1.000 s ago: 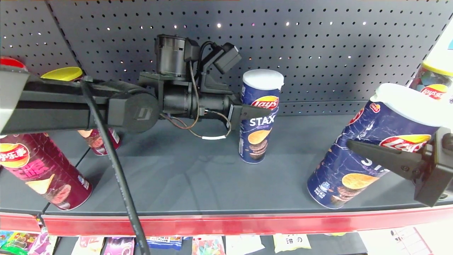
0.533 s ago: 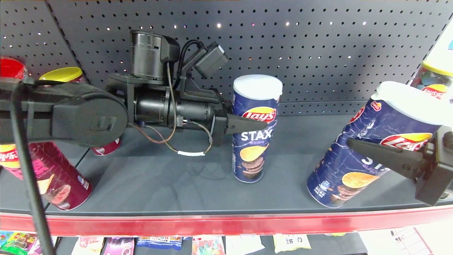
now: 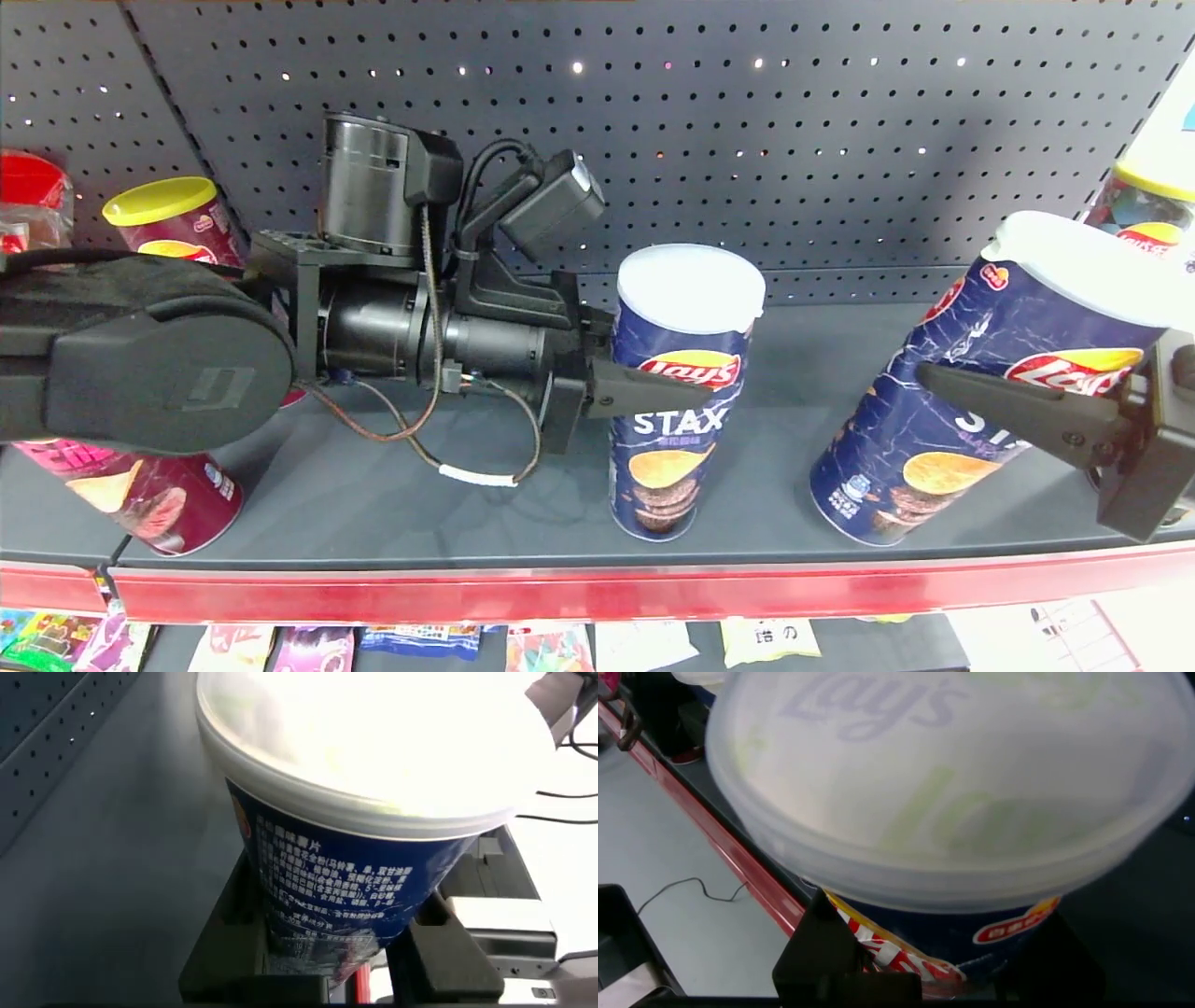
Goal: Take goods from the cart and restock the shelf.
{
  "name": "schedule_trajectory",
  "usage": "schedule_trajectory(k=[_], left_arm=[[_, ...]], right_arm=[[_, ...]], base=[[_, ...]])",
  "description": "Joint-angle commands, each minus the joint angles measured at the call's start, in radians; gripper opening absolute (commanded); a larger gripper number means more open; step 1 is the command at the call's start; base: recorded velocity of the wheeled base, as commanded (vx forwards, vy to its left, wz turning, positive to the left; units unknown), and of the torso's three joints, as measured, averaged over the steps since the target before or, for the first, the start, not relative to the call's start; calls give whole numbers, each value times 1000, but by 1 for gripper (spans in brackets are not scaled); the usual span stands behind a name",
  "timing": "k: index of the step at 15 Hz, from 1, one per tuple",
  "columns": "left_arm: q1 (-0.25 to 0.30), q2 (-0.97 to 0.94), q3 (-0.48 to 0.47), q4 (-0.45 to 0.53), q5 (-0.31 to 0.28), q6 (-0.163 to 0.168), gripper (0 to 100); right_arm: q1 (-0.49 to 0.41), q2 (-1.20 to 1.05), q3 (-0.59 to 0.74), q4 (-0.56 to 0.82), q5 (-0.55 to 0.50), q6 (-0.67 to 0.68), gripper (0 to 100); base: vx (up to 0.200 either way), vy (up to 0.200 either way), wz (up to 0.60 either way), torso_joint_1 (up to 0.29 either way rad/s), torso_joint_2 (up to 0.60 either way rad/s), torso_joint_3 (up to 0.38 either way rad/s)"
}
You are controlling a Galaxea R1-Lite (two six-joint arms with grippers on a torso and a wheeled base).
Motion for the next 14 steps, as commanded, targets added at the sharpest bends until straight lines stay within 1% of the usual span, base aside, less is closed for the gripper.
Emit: schedule_trajectory(k=[1,7,10,12,14], left_arm=[[-13,-6,31,-29,0,-1,0],[-21,-20,50,-33,0,-3,0],[-21,-36,97,-41,-2,-3,0],[-21,-37,132,-72,-2,-3,0],[-21,-37,140,-81,-3,-9,0]], right_arm=[[1,-7,1,0,0,0,0],[1,-10,6,0,0,0,0],[1,-8,3,0,2,0,0],[1,-8,4,0,2,0,0],[1,-8,6,0,0,0,0]], base=[[0,0,0,0,0,0],[0,0,0,0,0,0],[0,0,0,0,0,0],[0,0,0,0,0,0],[0,0,0,0,0,0]])
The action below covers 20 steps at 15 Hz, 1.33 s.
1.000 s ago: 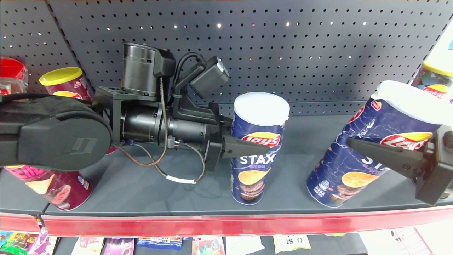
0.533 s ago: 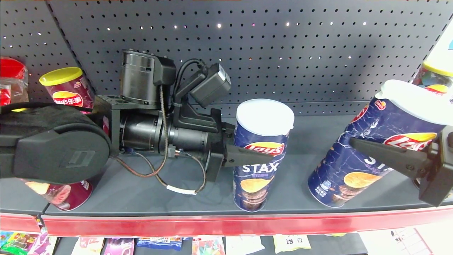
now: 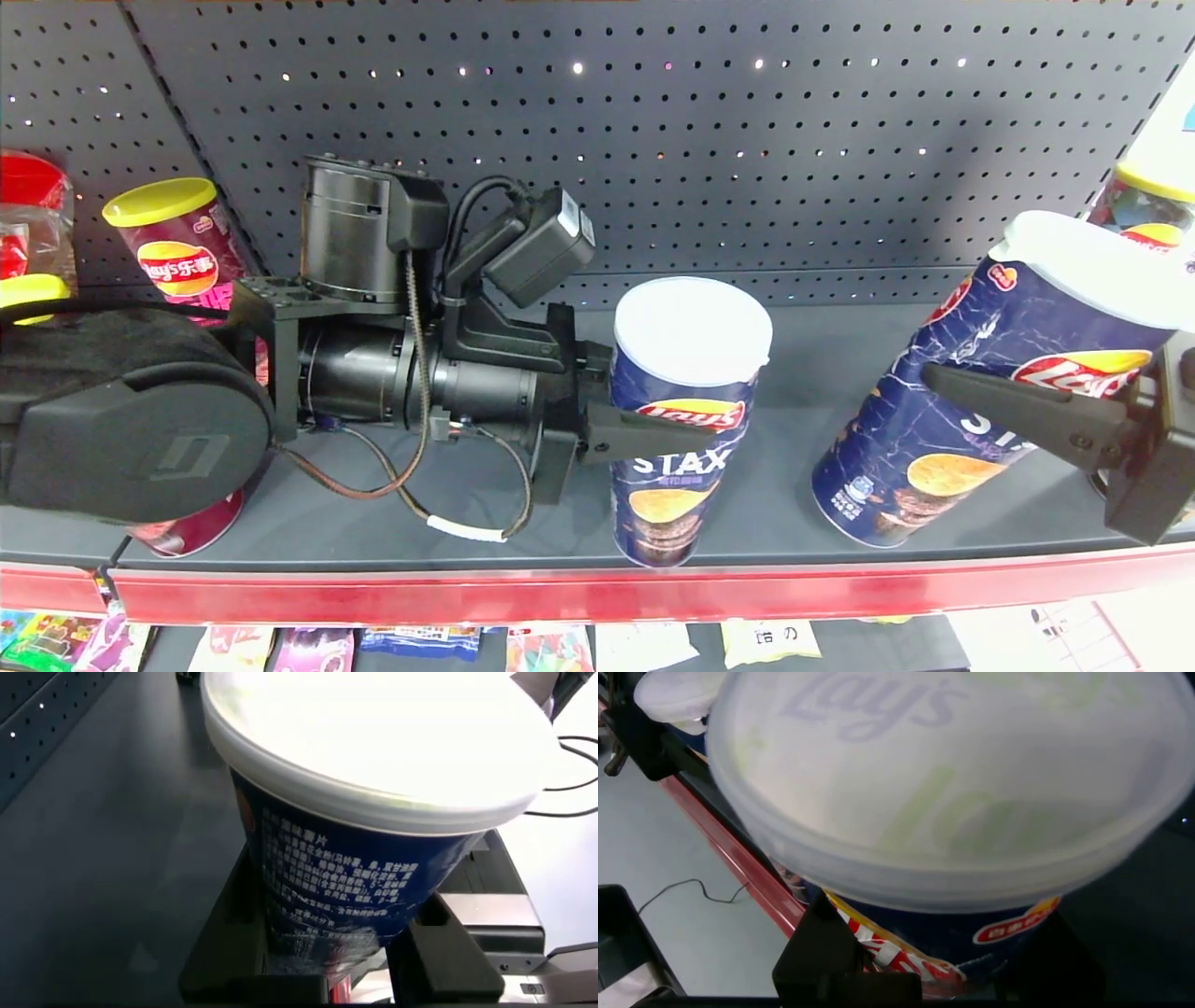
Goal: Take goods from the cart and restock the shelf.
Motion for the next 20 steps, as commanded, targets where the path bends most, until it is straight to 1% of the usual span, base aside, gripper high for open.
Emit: schedule_trajectory(k=[1,2,4,10,11,14,17,20], left_arm=[[0,1,6,6,-1,-4,0],[0,0,6,6,-4,-7,0],[0,-2,5,3,-4,-29,0],[0,1,8,3,-7,-29,0],[0,1,8,3,-7,-29,100],[2,-2,11,3,-7,-30,100],[12,-40,58,3,-5,-30,100],[63,-135,170,3,-1,-29,100]], right_arm=[[0,3,0,0,-1,0,0],[0,3,0,0,1,0,0],[0,5,-2,0,1,0,0],[0,6,-5,0,1,0,0],[0,6,-3,0,1,0,0],[0,11,-11,0,1,0,0],[2,54,-59,1,3,-2,0],[3,164,-155,0,6,-5,0]], base=[[0,0,0,0,0,0],[0,0,0,0,0,0],[0,0,0,0,0,0],[0,0,0,0,0,0],[0,0,0,0,0,0],[0,0,0,0,0,0],[0,0,0,0,0,0],[0,0,0,0,0,0]])
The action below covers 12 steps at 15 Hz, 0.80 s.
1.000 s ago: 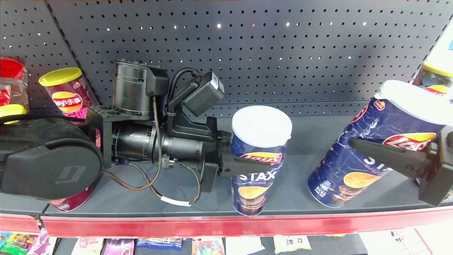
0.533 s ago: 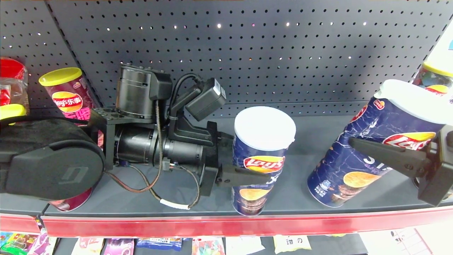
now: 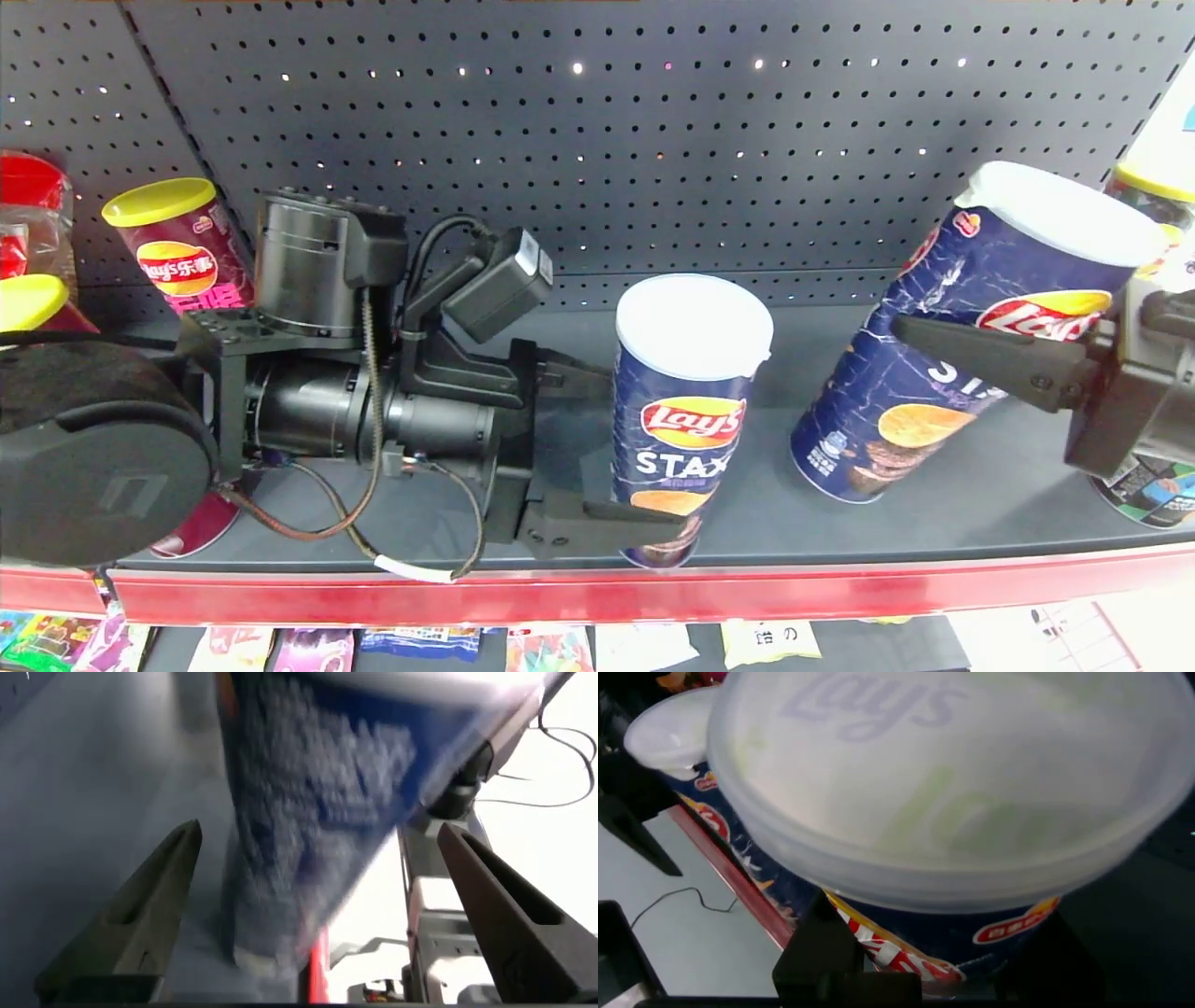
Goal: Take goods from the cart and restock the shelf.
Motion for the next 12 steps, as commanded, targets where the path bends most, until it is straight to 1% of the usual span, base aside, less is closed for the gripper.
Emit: schedule_trajectory(k=[1,3,4,5,6,7,8,10,12], left_arm=[[48,-105,92,-1,5,1,100],[73,-180,154,1,20,1,100],[77,-243,201,2,76,-2,100],[79,-269,226,2,100,-10,100],[79,-295,243,2,120,-36,100],[79,-325,250,2,139,-83,100],[79,-335,250,2,146,-97,100],[79,-347,253,1,188,-99,100],[79,-350,252,1,203,-99,100]], right_arm=[[3,120,-77,-3,2,-3,0],[11,191,-129,-5,2,-5,0],[31,245,-176,-5,0,-6,0],[40,272,-204,-5,0,-6,0],[51,301,-230,-5,0,-6,0],[63,346,-264,-5,-1,-9,0],[63,375,-282,-6,-1,-11,0],[74,432,-331,-6,0,-11,0],[74,484,-385,-6,0,-9,0]], base=[[0,0,0,0,0,0],[0,0,0,0,0,0],[0,0,0,0,0,0],[0,0,0,0,0,0],[0,0,0,0,0,0],[0,0,0,0,0,0],[0,0,0,0,0,0],[0,0,0,0,0,0],[0,0,0,0,0,0]])
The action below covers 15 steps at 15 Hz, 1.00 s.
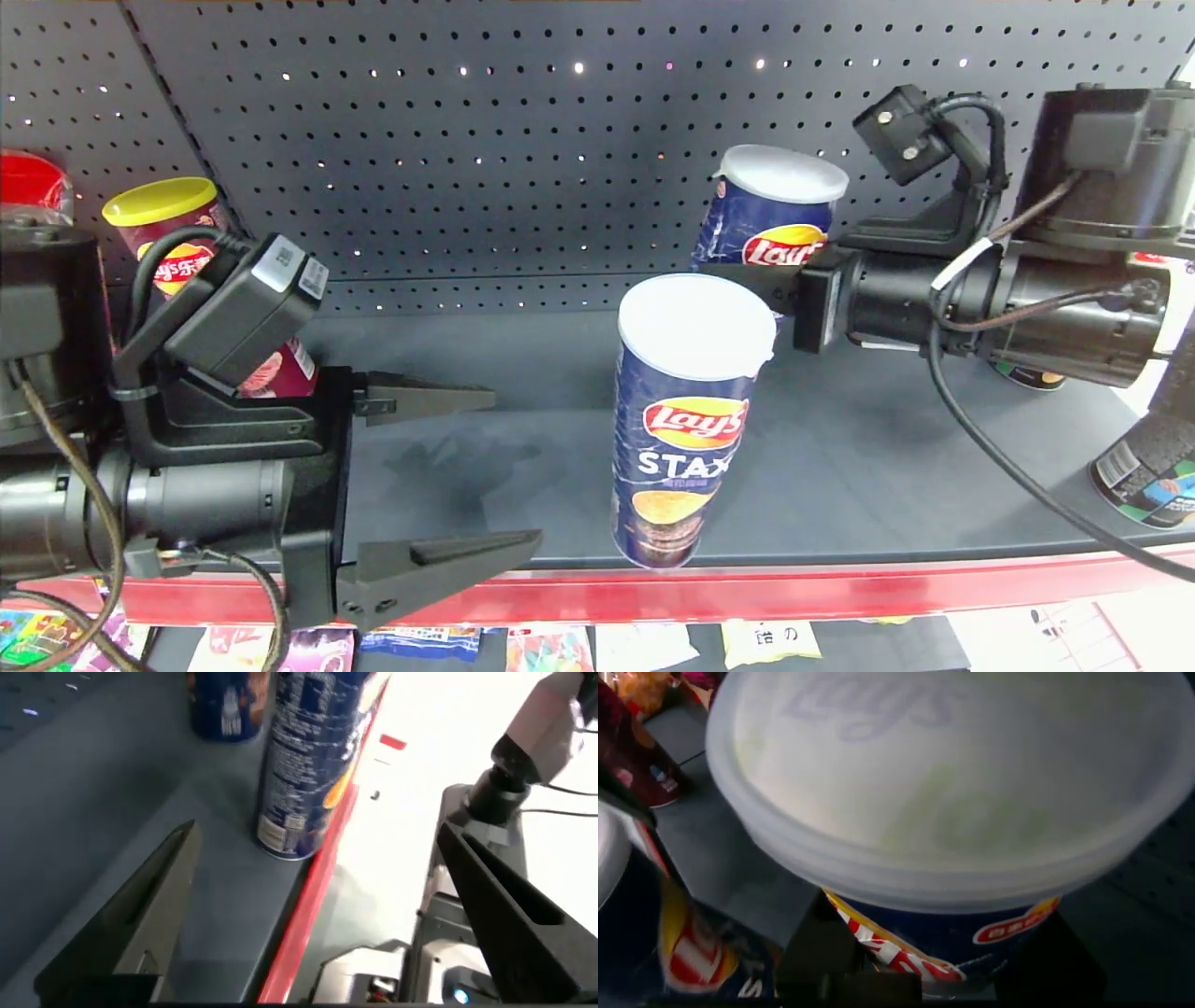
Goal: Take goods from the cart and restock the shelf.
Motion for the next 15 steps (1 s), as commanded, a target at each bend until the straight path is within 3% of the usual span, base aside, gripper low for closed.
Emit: schedule_trajectory(k=[1,3,8,15], left_arm=[[0,-14,-2,-1,4,-1,100],[0,-14,1,-1,25,-3,100],[0,-14,-2,-1,27,-6,100],[2,-14,-3,-1,28,-6,100]], right_arm=[[3,84,-58,-1,1,0,0],[-2,103,-68,-1,-1,0,0],[-56,158,-132,1,-9,0,0],[-62,159,-134,1,-9,0,0]], base=[[0,0,0,0,0,0],[0,0,0,0,0,0],[0,0,0,0,0,0],[0,0,0,0,0,0]])
